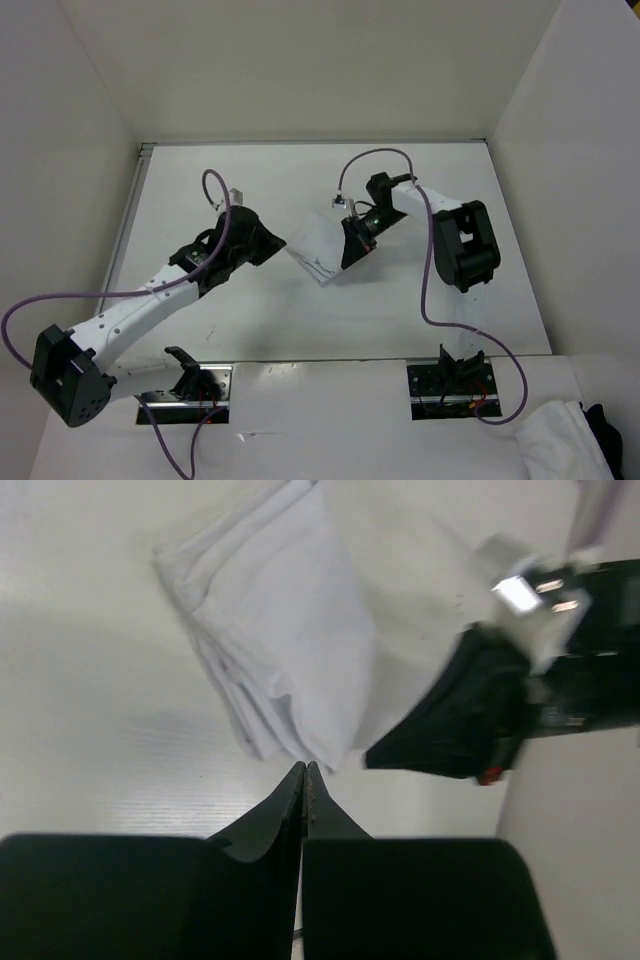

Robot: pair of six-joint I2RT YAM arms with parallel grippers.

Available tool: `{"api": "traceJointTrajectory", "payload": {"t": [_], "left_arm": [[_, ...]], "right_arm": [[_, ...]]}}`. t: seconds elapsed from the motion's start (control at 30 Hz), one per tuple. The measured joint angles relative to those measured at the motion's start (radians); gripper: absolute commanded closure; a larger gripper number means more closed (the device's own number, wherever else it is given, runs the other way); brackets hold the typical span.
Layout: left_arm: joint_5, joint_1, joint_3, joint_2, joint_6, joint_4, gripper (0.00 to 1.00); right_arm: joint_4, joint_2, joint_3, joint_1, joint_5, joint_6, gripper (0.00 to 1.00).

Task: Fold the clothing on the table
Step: Fold the skirt

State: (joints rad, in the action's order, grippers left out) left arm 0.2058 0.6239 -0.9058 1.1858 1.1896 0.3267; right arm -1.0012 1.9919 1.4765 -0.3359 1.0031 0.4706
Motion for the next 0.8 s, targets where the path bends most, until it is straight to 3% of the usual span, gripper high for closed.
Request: {"api": "traceJointTrajectory", "payload": {"t": [0.17,0.4,0.5,0.63,0.8], "left_arm": [[-0.008,-0.035,0.032,-0.026,0.000,-0.042,1.00],[-0.047,-0.061,0.013,0.121,-0.010,-0.051,1.00],[-0.072,-0.064,-0.031,0.175,-0.015,-0.072,1.00],[-0.138,-0.065,-0.100,0.254,-0.042,-0.145,1.00],[-0.218,-0.017,-0.212,0.383,-0.114,-0.179,1.00]], "right_arm": [[-0.048,0.157,-0.025,-0.030,0.005,0.073,1.00],[0.033,0.231,-0.111,-0.105,-0.037,-0.039,1.00],[0.023,0.221,-0.111,-0.100,-0.032,0.007,1.00],[-0.112,0.164,-0.111,-0.058,0.032,0.213,1.00],[-0.213,-0.018,-0.110,0.113,0.102,0.354,1.00]]}}
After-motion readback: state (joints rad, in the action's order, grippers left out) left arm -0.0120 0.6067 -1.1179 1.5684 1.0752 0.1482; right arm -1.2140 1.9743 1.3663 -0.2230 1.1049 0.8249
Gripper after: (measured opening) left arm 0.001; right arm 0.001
